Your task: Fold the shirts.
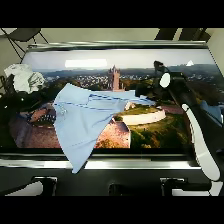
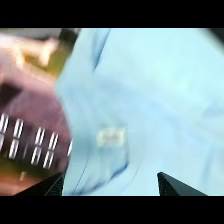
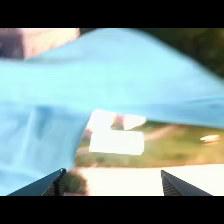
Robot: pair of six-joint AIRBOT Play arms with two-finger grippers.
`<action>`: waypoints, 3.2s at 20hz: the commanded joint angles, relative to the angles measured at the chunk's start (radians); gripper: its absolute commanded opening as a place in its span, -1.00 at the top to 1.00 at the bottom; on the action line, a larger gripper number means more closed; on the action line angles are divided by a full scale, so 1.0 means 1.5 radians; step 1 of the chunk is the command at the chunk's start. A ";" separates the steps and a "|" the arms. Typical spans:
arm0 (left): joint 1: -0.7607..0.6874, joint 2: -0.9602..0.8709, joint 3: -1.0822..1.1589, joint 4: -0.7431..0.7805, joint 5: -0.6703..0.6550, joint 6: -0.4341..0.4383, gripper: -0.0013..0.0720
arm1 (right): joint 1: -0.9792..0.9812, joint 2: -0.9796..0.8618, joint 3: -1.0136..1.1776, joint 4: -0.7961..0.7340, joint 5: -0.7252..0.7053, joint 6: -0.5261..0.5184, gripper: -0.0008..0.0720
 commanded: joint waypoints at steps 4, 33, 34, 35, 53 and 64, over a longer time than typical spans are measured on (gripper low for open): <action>0.039 0.060 -0.207 -0.001 -0.152 0.021 -1.00 | 0.001 -0.107 0.002 0.271 0.074 -0.115 -0.93; -0.096 0.188 -0.261 -0.056 0.091 0.046 0.89 | 0.037 -0.117 0.004 0.290 -0.030 -0.107 0.84; -0.096 0.217 -0.212 -0.055 0.108 0.045 0.89 | 0.027 -0.075 0.013 0.253 -0.013 -0.120 0.84; -0.096 0.248 -0.148 -0.055 0.132 0.043 0.89 | 0.014 -0.030 0.031 0.227 0.006 -0.142 0.84; -0.097 0.400 0.366 -0.007 0.230 -0.016 0.88 | -0.040 0.413 0.159 0.123 0.517 -0.002 0.84; -0.131 0.100 0.057 0.002 0.344 -0.014 0.88 | -0.038 0.128 -0.152 0.237 0.014 -0.070 0.84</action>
